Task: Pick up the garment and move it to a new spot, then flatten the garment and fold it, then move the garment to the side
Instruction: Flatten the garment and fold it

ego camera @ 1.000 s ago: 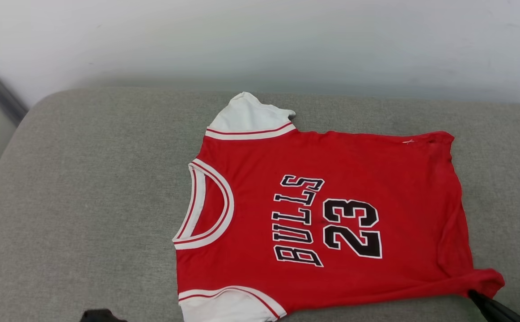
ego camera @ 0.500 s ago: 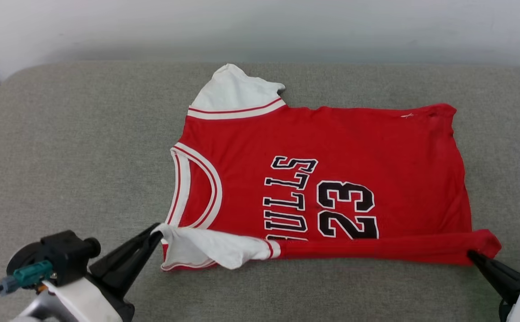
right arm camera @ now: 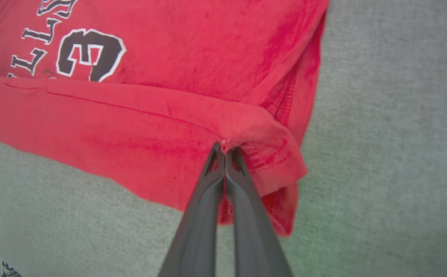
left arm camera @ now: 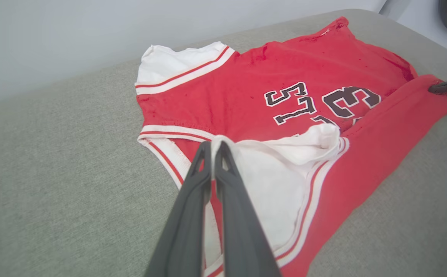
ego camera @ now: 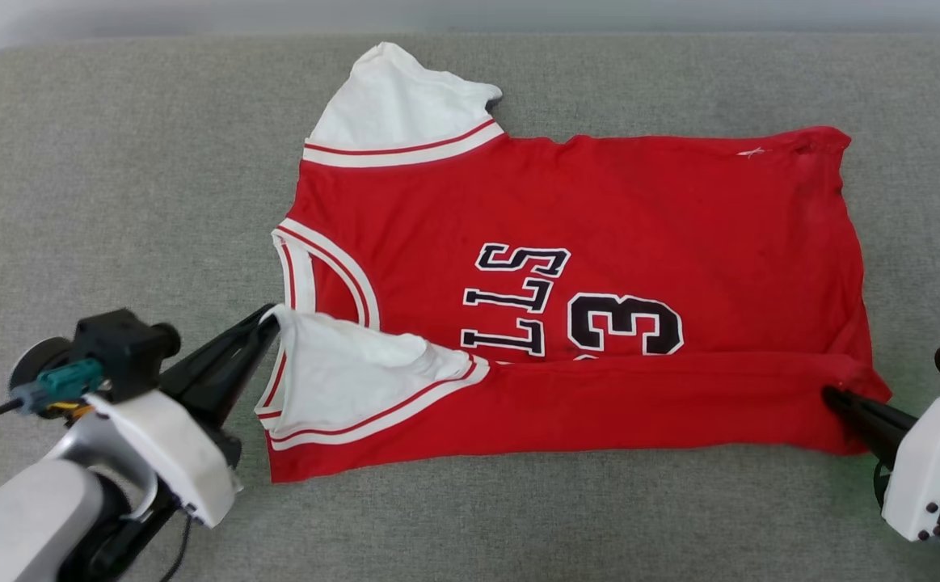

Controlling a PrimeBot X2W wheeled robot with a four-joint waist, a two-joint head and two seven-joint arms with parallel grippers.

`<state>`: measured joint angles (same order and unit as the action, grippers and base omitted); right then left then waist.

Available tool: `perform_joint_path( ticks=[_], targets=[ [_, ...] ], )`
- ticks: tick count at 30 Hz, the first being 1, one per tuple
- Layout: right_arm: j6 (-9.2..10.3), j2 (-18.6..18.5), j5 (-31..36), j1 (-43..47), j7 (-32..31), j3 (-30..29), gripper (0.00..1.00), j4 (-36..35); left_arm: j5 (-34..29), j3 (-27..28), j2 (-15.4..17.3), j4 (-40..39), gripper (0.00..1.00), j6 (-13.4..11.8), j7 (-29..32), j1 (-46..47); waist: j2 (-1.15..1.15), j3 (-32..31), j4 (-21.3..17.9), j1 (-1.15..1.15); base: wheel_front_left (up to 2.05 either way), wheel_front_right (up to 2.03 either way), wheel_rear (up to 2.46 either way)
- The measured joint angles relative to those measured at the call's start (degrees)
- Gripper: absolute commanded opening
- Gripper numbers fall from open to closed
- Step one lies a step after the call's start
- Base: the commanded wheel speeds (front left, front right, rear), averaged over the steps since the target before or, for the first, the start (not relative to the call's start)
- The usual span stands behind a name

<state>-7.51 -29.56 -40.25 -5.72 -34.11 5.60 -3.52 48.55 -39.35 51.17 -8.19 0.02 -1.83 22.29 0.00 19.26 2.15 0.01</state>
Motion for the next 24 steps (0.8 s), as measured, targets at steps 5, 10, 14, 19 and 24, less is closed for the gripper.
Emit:
perform_joint_path(
  ticks=[5, 10, 14, 19, 24],
  targets=[
    [0.00, 0.3, 1.3, -2.2, -0.8, 0.5, 0.00, 2.8, -1.0, -1.4, -4.6, 7.1, 0.00, 1.5, -0.6, 3.2, 0.00, 0.7, 0.3, 0.00, 0.00, 0.00, 0.00],
    [0.00, 1.3, 2.5, -3.9, -0.9, 0.6, 1.00, 4.9, -1.0, -2.3, -8.3, 14.7, 1.00, 0.2, -0.6, 4.2, 0.00, 0.2, 0.3, -0.01, 0.00, 0.00, 0.00],
    [0.00, 1.2, 3.5, -4.0, -0.7, 1.4, 1.00, 4.7, -1.0, -2.5, -9.5, 17.6, 1.00, 0.2, -2.1, 4.1, 0.00, -1.1, 0.3, 0.00, 0.00, 0.00, 0.00],
    [0.00, 0.8, 5.0, -3.3, -0.2, 1.3, 1.00, 3.2, -0.5, -2.5, -10.0, 17.7, 1.00, -0.8, -3.2, 2.3, 0.00, -3.5, 0.5, -0.01, 0.00, 0.00, 0.00],
    [0.00, 0.7, 8.7, -0.7, 0.1, 0.4, 1.00, 0.4, 1.3, -2.9, -9.7, 14.8, 1.00, -4.4, -0.5, -1.8, 0.00, -5.9, 0.8, -0.01, 0.00, 0.00, 0.00]
  ],
)
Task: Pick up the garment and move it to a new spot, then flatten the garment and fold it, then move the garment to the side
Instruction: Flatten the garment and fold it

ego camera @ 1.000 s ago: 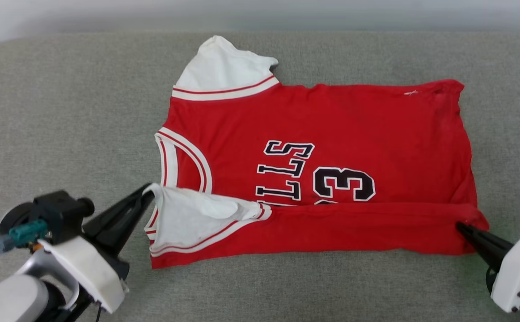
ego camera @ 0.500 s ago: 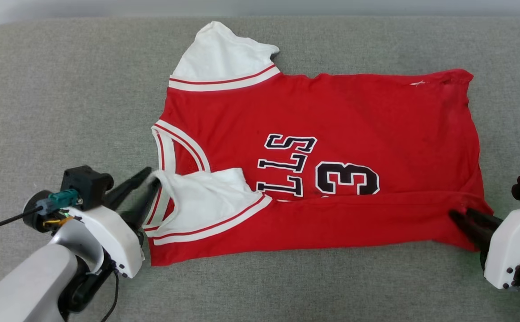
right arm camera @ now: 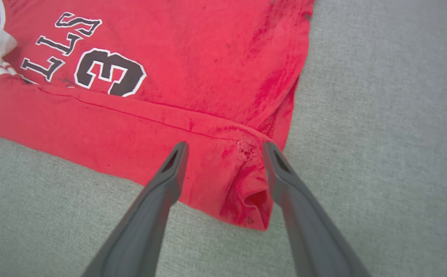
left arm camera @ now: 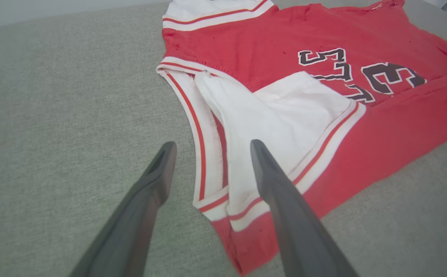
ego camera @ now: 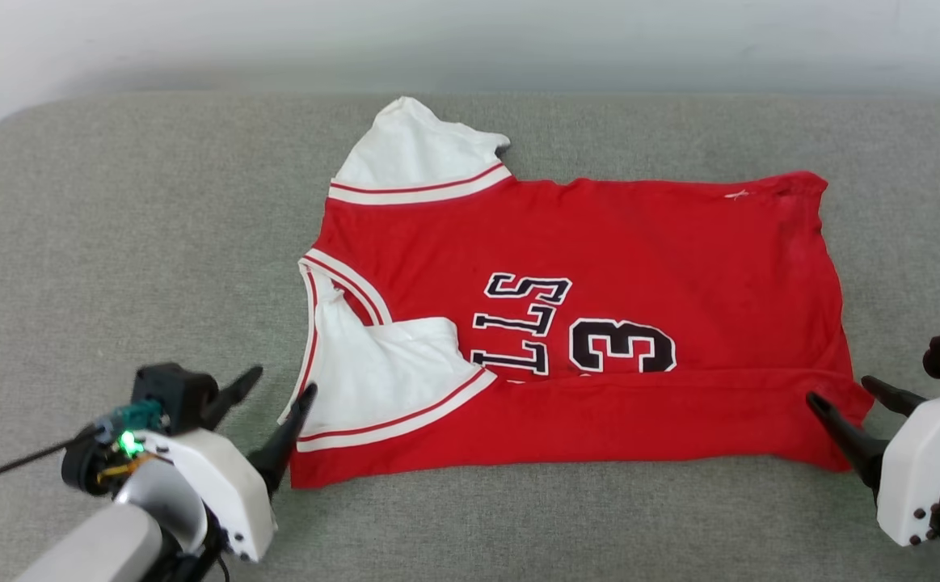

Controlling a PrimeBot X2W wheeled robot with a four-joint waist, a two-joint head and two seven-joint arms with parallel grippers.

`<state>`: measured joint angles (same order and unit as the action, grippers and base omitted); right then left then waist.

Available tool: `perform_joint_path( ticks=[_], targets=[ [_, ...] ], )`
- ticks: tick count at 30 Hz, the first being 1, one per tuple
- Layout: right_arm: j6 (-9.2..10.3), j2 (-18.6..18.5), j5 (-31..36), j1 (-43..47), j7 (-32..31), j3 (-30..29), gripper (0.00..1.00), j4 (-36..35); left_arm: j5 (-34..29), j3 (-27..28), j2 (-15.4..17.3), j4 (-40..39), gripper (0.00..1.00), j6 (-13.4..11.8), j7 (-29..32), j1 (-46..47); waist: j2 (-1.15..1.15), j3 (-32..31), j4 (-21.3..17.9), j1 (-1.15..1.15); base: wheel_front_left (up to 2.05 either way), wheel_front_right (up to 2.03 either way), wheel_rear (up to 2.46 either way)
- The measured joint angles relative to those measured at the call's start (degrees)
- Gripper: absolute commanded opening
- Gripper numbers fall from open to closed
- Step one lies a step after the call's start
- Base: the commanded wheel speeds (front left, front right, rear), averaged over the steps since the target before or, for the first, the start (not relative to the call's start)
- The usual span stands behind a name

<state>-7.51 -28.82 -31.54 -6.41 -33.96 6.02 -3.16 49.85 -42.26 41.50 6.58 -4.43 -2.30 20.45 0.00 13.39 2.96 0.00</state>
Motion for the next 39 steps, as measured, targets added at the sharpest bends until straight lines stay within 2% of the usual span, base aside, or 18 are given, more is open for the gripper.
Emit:
perform_joint_path(
  ticks=[7, 12, 18, 21, 22, 23, 24, 27, 31, 39],
  targets=[
    [0.00, 2.8, 4.3, 4.5, -1.3, -3.7, 1.00, -5.1, 2.4, -1.8, 1.3, -5.1, 1.00, -4.9, 6.1, -5.1, 0.00, -1.7, -0.3, 0.00, 0.00, 0.00, 0.00],
    [0.00, 5.1, 5.8, 6.8, -2.4, -6.1, 1.00, -9.0, 3.4, -1.8, 1.7, -5.4, 1.00, -7.9, 9.1, -6.0, 0.00, -0.9, -1.0, -0.01, 0.00, 0.00, 0.00],
    [0.00, 6.1, 6.4, 8.1, -3.2, -7.5, 1.00, -12.5, 3.3, -2.0, 1.5, -2.8, 1.00, -9.7, 10.2, -6.0, 0.00, 1.1, -2.5, 0.00, 0.00, 0.00, 0.00],
    [0.00, 6.4, 6.5, 8.2, -3.4, -7.7, 1.00, -13.6, 3.5, -2.1, 1.0, -1.6, 1.00, -9.3, 10.2, -5.8, 0.00, 2.1, -3.3, -0.01, 0.00, 0.00, 0.00],
    [0.00, 6.4, 6.8, 8.2, -3.4, -7.7, 1.00, -13.8, 3.8, -2.3, 0.8, -1.4, 0.62, -8.8, 10.4, -5.7, 0.00, 2.4, -3.5, -0.01, 0.00, 0.00, 0.00],
    [0.00, 6.5, 7.0, 8.2, -3.4, -7.9, 1.00, -13.9, 3.9, -2.5, 0.6, -1.1, 0.09, -8.1, 10.7, -5.5, 0.00, 2.6, -3.7, -0.02, 0.00, 0.00, 0.00],
    [0.00, 6.5, 7.4, 8.2, -3.5, -8.1, 1.00, -13.9, 4.0, -2.7, 0.6, -0.8, 0.00, -7.6, 10.7, -5.2, 0.00, 2.8, -3.9, -0.02, 0.00, 0.00, 0.00],
    [0.00, 6.5, 9.0, 8.2, -4.0, -9.1, 1.00, -13.7, 4.0, -2.8, -0.2, -0.1, 0.00, -6.6, 10.3, -4.4, 0.00, 2.7, -3.8, -0.01, 0.00, 0.00, 0.00],
    [0.00, 6.5, 10.0, 8.2, -5.1, -9.7, 1.00, -12.2, 2.8, -3.2, -0.5, -0.3, 0.00, -6.7, 9.1, -4.3, 0.00, 1.7, -3.1, -0.01, 0.00, 0.00, 0.00],
    [0.00, 7.5, 12.0, 5.8, -8.6, -10.4, 1.00, -6.1, 0.5, -2.8, 1.5, -7.9, 0.00, -8.7, 8.1, -3.9, 0.00, 0.7, -0.5, -0.01, 0.00, 0.00, 0.00]
  ],
)
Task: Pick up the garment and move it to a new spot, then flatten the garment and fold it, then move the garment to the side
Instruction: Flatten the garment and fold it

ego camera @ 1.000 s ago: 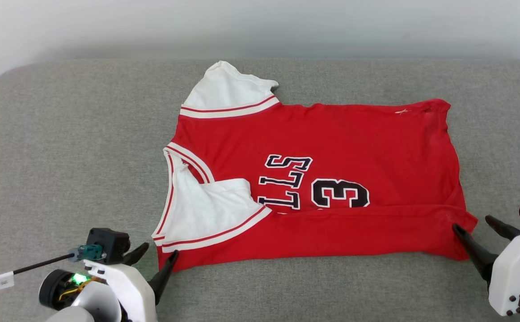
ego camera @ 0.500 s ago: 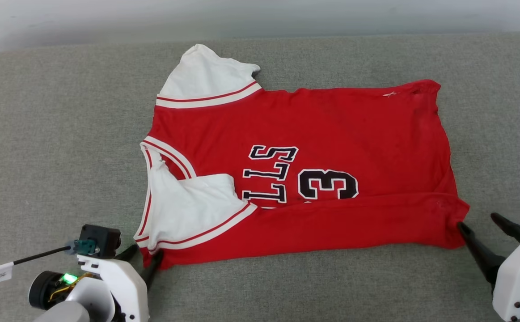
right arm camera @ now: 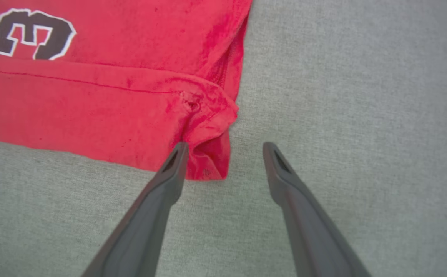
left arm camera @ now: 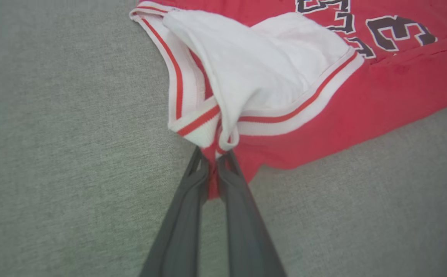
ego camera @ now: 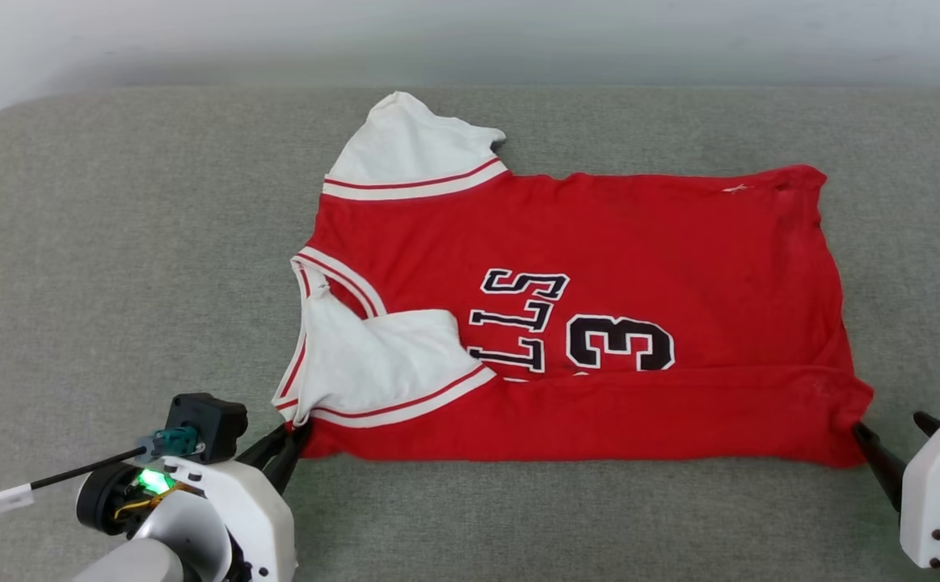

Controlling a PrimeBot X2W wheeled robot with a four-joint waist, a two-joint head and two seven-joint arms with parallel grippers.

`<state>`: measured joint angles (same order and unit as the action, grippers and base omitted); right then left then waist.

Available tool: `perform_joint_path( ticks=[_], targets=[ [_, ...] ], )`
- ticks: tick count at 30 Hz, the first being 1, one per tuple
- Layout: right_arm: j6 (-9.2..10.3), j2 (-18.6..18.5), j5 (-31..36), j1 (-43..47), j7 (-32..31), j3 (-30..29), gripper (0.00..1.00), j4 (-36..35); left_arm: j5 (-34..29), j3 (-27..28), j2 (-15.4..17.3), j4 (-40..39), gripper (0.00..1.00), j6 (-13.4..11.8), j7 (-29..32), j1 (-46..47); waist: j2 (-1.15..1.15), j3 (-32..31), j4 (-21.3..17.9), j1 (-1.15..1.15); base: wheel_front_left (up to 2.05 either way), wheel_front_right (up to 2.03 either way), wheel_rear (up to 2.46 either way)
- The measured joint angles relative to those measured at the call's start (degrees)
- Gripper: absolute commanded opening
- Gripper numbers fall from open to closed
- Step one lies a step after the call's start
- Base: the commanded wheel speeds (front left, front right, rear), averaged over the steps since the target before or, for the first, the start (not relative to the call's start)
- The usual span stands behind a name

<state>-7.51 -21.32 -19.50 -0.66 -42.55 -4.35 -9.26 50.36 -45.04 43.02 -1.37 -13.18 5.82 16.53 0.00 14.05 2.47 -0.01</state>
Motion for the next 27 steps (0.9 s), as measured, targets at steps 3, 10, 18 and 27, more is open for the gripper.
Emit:
perform_joint_path(
  ticks=[3, 10, 18, 27],
  targets=[
    [0.00, 0.5, 0.5, -1.3, -1.1, 0.0, 1.00, 3.1, -0.9, 0.0, 0.9, -3.3, 0.00, -0.9, 0.3, 0.2, 0.00, 0.4, 0.9, 0.00, 0.00, 0.00, 0.00],
    [0.00, 1.6, 1.2, -3.3, -1.2, 0.1, 1.00, 8.9, -1.8, -0.2, 1.9, -8.0, 0.00, -1.9, 1.6, 0.6, 0.00, 2.3, 2.7, 0.00, 0.00, 0.00, 0.00],
    [0.01, 1.4, 0.2, -5.2, 0.3, 0.9, 0.00, 11.8, -1.7, -0.4, 2.6, -8.9, 0.00, -1.9, 2.2, 0.6, 0.00, 4.2, 3.8, 0.00, 0.00, 0.00, 0.00],
    [-0.03, 0.2, -2.5, -5.8, 0.7, 1.4, 0.00, 13.0, -0.8, -0.8, 3.9, -8.8, 0.00, -2.3, 3.3, -0.8, 0.00, 2.7, 3.1, 0.01, 0.00, 0.00, 0.00]
  ],
)
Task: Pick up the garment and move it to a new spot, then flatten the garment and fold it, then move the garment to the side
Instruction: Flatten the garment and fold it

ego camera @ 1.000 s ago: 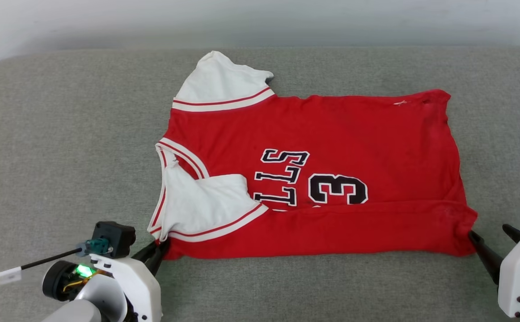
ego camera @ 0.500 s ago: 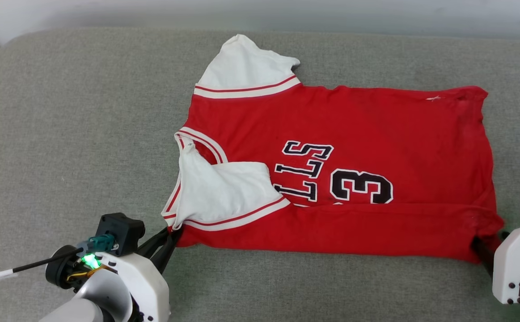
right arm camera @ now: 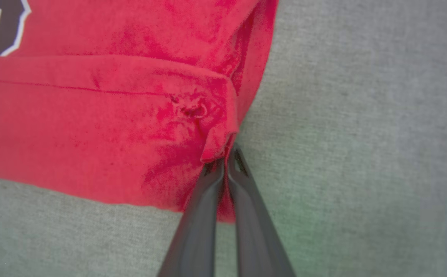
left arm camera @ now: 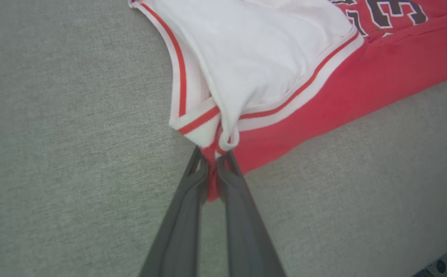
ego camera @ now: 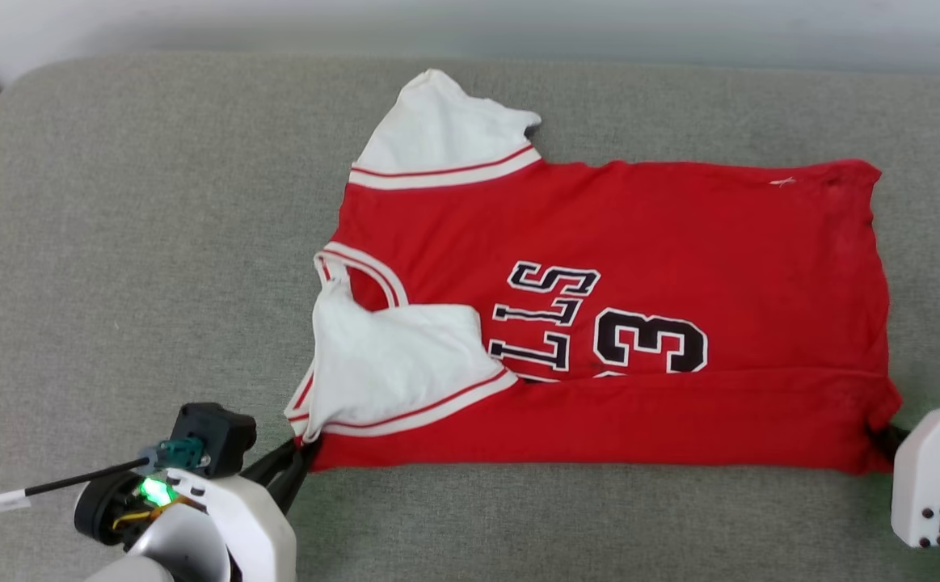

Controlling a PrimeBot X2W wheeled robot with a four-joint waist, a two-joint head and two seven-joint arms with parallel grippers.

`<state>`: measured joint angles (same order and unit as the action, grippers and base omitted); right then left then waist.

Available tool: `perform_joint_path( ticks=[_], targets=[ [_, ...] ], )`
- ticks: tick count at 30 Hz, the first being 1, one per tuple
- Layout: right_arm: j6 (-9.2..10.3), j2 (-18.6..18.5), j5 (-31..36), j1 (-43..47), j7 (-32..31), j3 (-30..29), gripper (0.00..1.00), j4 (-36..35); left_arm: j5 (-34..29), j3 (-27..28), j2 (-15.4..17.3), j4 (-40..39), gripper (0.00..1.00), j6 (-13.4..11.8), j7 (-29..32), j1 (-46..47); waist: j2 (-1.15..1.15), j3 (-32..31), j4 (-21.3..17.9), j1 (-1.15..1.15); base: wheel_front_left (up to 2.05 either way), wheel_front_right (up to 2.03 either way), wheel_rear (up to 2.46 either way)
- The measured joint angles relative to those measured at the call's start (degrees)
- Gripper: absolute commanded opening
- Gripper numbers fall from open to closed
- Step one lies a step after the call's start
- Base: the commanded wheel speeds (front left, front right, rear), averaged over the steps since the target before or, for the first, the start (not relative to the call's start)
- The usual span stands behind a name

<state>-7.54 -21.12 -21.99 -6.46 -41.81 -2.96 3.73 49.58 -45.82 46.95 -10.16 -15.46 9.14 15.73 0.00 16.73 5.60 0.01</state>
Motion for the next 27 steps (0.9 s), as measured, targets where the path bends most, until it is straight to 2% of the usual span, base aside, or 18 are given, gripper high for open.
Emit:
perform_joint_path(
  ticks=[9, 14, 17, 26, 27],
  targets=[
    [0.01, -1.6, -2.4, 6.9, -5.2, -4.8, 0.00, -6.3, 2.9, -2.2, 1.9, -0.9, 0.00, -0.2, 2.0, -6.0, 0.00, -5.2, -1.5, 0.00, 0.00, 0.00, 0.00],
    [0.00, -1.0, -2.3, 12.6, -8.8, -7.6, 0.00, -11.7, 4.1, -3.4, 3.4, -1.9, 0.00, -0.4, 2.8, -9.3, 0.00, -6.6, -2.4, 0.00, 0.00, 0.00, 0.00],
    [0.00, 0.1, -1.7, 17.4, -11.0, -9.5, 0.00, -13.8, 4.4, -4.1, 3.2, -1.3, 0.00, -0.6, 2.2, -10.9, 0.00, -6.9, -3.0, 0.00, 0.00, 0.00, 0.00],
    [0.01, 1.2, -0.2, 17.7, -7.5, -7.2, 0.00, -10.8, 5.5, -5.3, 1.2, 4.1, 0.00, 4.0, 0.4, -11.3, 0.00, -6.5, -3.5, 0.00, 0.00, 0.00, 0.00],
    [0.01, 1.3, -0.1, 17.4, -7.1, -7.0, 0.29, -10.3, 5.5, -5.4, 1.1, 4.5, 0.33, 4.5, 0.2, -11.2, 0.00, -6.5, -3.5, 0.00, 0.00, 0.00, 0.00]
  ],
)
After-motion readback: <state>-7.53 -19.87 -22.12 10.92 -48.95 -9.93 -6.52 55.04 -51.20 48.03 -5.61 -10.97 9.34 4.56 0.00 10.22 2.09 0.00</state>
